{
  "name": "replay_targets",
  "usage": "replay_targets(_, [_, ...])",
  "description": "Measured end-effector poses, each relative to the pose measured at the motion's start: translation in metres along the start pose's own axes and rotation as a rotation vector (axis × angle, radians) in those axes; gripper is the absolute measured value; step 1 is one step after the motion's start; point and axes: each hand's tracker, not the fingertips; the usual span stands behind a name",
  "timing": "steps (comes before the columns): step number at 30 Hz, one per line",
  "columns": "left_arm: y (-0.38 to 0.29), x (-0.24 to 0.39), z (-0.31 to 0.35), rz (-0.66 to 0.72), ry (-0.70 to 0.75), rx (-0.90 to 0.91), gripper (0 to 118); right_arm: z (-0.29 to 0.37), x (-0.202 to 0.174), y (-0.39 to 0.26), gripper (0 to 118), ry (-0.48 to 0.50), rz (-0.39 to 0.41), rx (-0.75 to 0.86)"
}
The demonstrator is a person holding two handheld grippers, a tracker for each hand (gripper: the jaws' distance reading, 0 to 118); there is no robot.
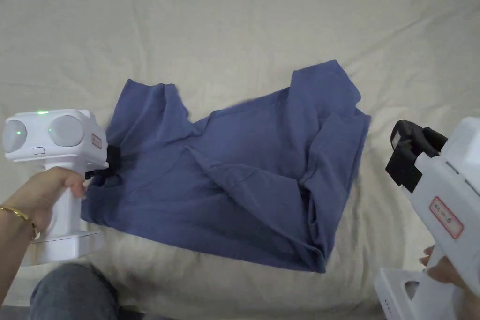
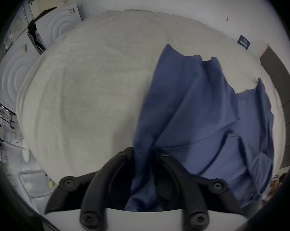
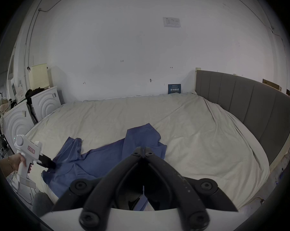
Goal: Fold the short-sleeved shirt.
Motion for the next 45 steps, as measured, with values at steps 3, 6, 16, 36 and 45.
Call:
replay_targets(3, [0.000, 0.003, 0.004, -0.045, -0.012, 0.015, 6, -0.002, 0.003, -0.001, 1, -0.003, 0.009, -0.012])
replay_targets(6, [-0.002, 0.002, 0.019, -0.040, -0.009, 0.054, 5, -0.004, 0.007, 0.000, 1, -0.007, 0.012, -0.029])
replay_targets(16, [-0.022, 0.017, 0.087, -0.023, -0.075, 0.336, 5, -0.056, 0.016, 0.041, 86, 0.027, 0.038, -0.150])
replay_targets(36, [-0.003, -0.010, 0.049, 0.205, -0.085, 0.204, 5, -0.445, 0.017, 0.091, 118, -0.089, 0.083, -0.668])
replay_targets(45, [-0.004, -0.013, 0.029, 0.236, -0.083, 0.181, 5, -0.447, 0.004, 0.084, 40, -0.102, 0.096, -0.689])
